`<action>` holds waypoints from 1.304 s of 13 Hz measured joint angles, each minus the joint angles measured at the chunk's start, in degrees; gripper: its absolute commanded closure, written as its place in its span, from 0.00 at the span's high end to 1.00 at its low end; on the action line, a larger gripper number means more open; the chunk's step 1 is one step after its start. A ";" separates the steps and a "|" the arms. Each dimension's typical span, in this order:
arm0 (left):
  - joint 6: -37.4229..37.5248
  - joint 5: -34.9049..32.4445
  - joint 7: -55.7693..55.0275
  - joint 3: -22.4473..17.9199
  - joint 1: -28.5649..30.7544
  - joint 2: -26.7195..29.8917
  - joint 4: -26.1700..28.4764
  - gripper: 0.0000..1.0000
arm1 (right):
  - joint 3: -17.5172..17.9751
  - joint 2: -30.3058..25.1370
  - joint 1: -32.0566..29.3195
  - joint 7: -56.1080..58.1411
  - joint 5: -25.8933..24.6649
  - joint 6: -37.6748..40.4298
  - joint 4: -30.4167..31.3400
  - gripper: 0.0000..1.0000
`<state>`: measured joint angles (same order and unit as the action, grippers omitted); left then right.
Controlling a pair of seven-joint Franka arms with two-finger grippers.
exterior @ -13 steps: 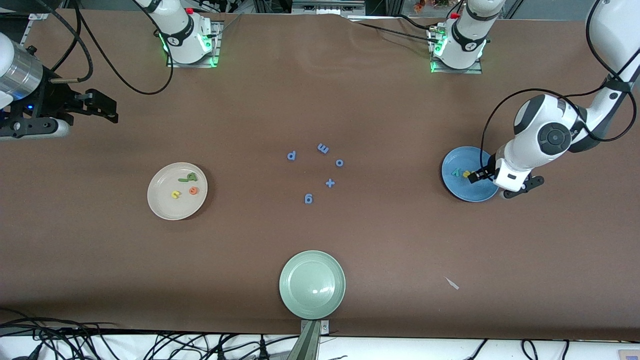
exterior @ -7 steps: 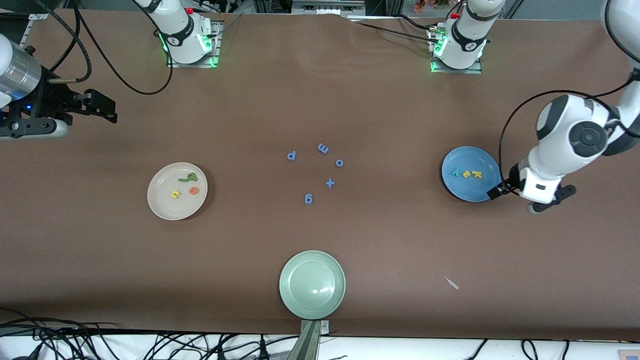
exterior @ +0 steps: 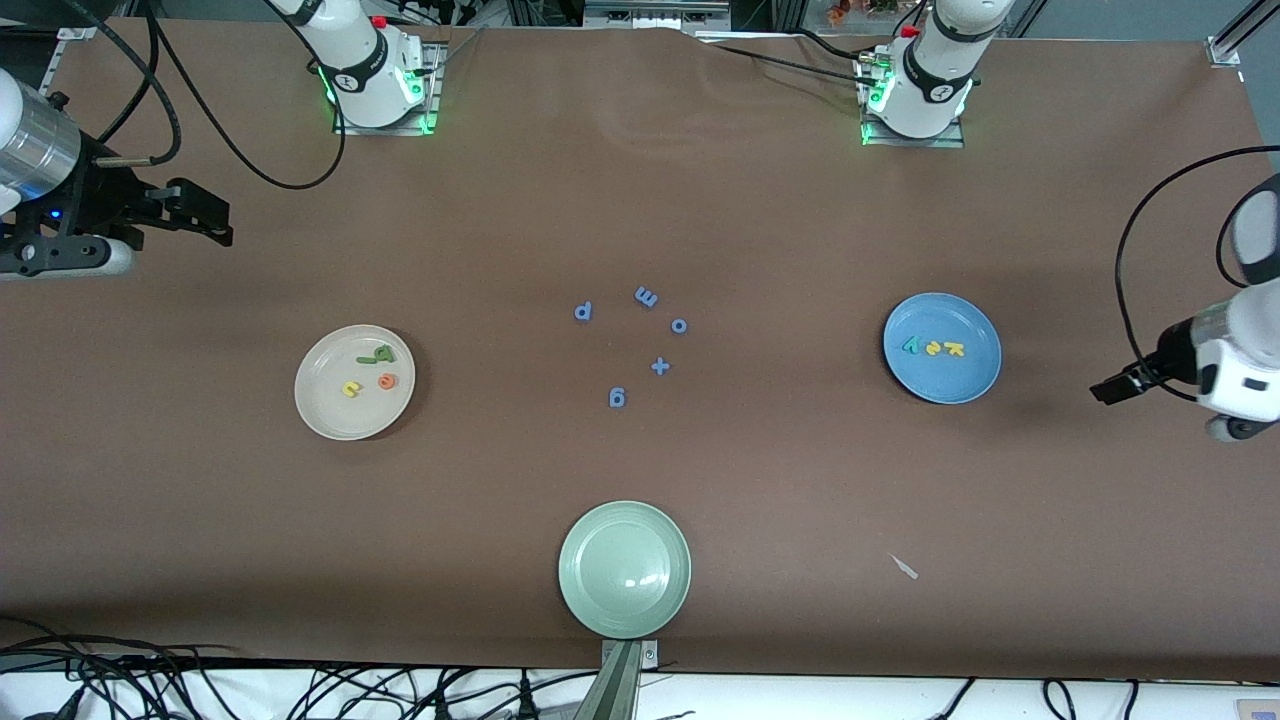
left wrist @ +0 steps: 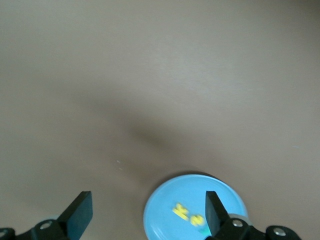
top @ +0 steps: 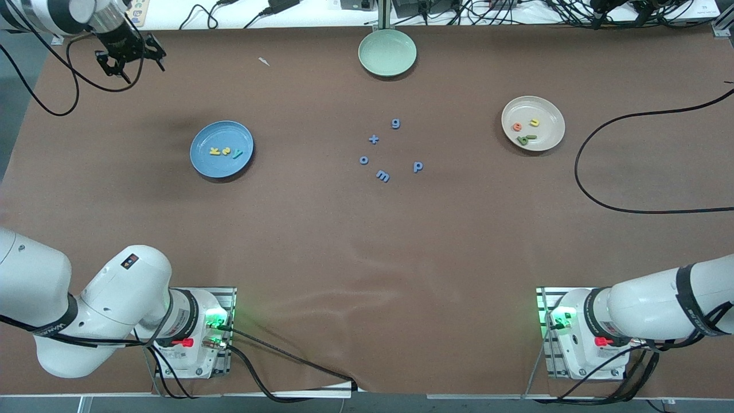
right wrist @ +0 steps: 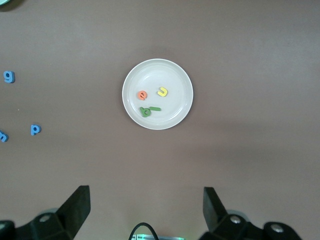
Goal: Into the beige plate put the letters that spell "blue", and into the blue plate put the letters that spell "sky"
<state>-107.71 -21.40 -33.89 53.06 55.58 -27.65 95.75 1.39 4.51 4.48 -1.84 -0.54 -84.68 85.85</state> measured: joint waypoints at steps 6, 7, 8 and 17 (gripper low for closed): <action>5.89 17.87 14.47 -32.40 -28.15 16.48 -2.76 1.00 | -0.29 0.00 -0.15 0.11 0.00 0.02 -0.01 1.00; 6.52 17.94 14.51 -37.51 -34.41 17.94 -2.74 1.00 | -0.31 0.00 -0.16 0.12 0.00 0.02 -0.01 1.00; 6.80 17.95 14.46 -43.65 -41.93 18.93 -2.72 1.00 | -0.32 0.00 -0.17 0.14 0.00 0.03 -0.01 1.00; 18.60 17.96 18.85 -52.38 -55.01 24.92 -2.84 1.00 | -0.42 0.00 -0.22 0.72 0.00 0.04 -0.01 1.00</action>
<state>-89.12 -3.44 -15.04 0.68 0.57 -2.73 92.91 0.96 4.51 4.26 -1.11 -0.54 -84.63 85.84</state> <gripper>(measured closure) 0.000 0.000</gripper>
